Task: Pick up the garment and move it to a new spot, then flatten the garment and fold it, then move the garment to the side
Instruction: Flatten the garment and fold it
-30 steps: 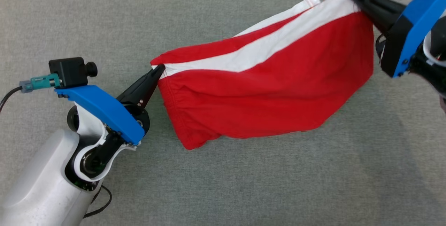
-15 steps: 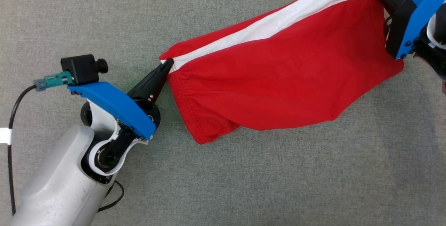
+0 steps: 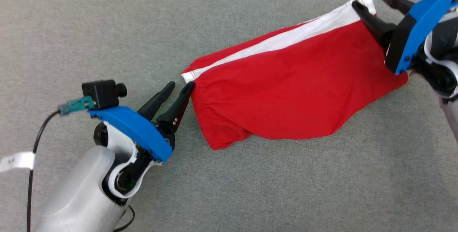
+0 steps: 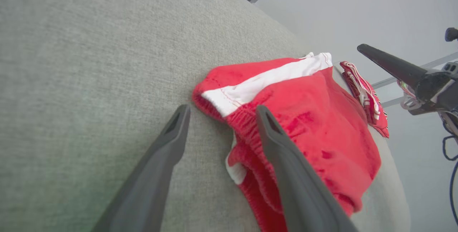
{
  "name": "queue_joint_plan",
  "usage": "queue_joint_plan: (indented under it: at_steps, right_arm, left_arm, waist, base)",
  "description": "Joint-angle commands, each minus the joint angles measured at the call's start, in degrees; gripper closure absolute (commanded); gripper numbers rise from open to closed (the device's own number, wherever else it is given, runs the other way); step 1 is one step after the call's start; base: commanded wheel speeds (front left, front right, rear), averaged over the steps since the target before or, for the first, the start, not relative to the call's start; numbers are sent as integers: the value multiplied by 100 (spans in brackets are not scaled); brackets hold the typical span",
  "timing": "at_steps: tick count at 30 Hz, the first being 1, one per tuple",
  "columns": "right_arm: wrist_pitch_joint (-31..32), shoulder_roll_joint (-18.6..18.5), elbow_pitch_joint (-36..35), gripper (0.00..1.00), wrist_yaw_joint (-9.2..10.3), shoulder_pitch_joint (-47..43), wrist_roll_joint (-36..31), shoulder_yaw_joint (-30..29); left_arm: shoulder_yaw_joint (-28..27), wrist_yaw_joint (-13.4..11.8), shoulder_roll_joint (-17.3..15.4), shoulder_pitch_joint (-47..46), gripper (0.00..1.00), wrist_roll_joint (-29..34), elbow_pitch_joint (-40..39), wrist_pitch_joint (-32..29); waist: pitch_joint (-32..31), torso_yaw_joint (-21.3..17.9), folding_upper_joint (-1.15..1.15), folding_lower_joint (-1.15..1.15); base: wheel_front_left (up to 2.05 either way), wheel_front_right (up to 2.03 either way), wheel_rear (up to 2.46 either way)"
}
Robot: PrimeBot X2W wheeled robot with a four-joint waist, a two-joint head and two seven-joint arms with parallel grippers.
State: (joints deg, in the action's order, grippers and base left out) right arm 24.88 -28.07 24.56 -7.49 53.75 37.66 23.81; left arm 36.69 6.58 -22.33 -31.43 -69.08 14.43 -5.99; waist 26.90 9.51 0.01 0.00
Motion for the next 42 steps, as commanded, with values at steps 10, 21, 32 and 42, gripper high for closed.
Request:
queue_joint_plan:
  at_steps: [10, 21, 32, 42]
  right_arm:
    - [-417, -39, 204, 0, 0, -1114, 288, -245]
    - [-953, 170, 566, 0, 0, -1553, 97, -897]
    - [-1223, 689, 1594, 0, 0, -985, -216, -1303]
    - [-1450, 780, 2468, 0, 0, -606, -787, -1432]
  left_arm:
    - [-94, -408, 264, 786, 0, 952, 264, 1822]
    - [-1634, -607, 1089, 1529, 0, 3228, -59, 2120]
    - [-2631, -342, 1543, 1923, 0, 5236, -222, 2122]
    - [-3039, -42, 1828, 1822, 0, 5530, -246, 2122]
  waist:
    - [-1028, 109, -1, 0]
    - [-1298, 207, -1, 0]
    - [-932, 295, -1, 0]
    - [-481, 511, -1, 0]
  base:
    - [0, 0, 0]
    - [0, 0, 0]
    - [0, 0, 0]
    - [0, 0, 0]
